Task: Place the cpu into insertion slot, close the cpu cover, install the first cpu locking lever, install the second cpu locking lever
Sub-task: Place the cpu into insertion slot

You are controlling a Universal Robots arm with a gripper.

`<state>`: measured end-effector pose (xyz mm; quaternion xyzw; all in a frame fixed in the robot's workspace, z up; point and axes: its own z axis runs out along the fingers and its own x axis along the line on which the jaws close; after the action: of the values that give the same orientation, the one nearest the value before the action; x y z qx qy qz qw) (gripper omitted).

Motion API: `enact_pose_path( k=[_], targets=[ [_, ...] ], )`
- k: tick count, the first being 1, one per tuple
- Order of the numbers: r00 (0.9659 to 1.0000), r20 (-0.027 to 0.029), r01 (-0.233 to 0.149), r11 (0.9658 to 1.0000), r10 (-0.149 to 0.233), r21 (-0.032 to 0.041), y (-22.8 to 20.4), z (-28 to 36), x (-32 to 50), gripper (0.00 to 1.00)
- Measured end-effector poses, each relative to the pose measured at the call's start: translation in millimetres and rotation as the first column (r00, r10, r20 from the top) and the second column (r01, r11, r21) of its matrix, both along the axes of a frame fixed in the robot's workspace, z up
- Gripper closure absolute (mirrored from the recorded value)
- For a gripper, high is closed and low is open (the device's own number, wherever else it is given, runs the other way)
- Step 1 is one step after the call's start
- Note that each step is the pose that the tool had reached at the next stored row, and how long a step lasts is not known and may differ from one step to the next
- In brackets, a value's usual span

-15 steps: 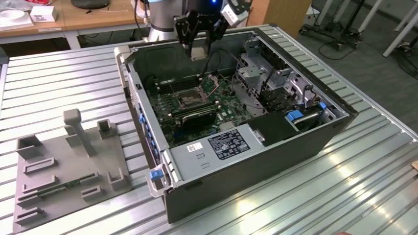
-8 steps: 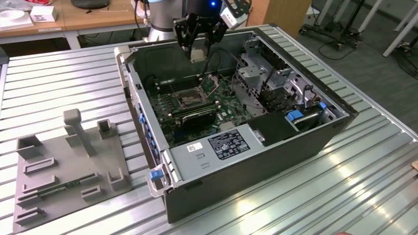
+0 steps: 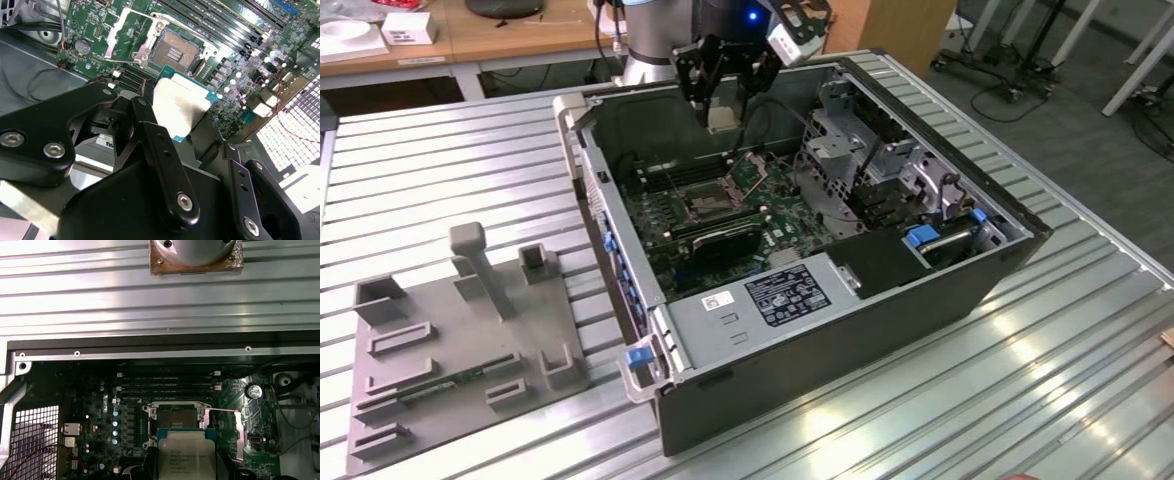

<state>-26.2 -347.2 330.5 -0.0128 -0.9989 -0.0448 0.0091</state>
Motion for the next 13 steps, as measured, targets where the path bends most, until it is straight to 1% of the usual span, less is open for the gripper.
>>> enact_pose_path(
  k=[6, 13],
  targets=[
    [1.0000, 0.0001, 0.000, 1.0000, 0.000, 0.0001, 0.0, -0.2, 0.0, 0.46],
    [1.0000, 0.0001, 0.000, 1.0000, 0.000, 0.0000, 0.0, -3.3, -0.3, 0.46]
  ],
)
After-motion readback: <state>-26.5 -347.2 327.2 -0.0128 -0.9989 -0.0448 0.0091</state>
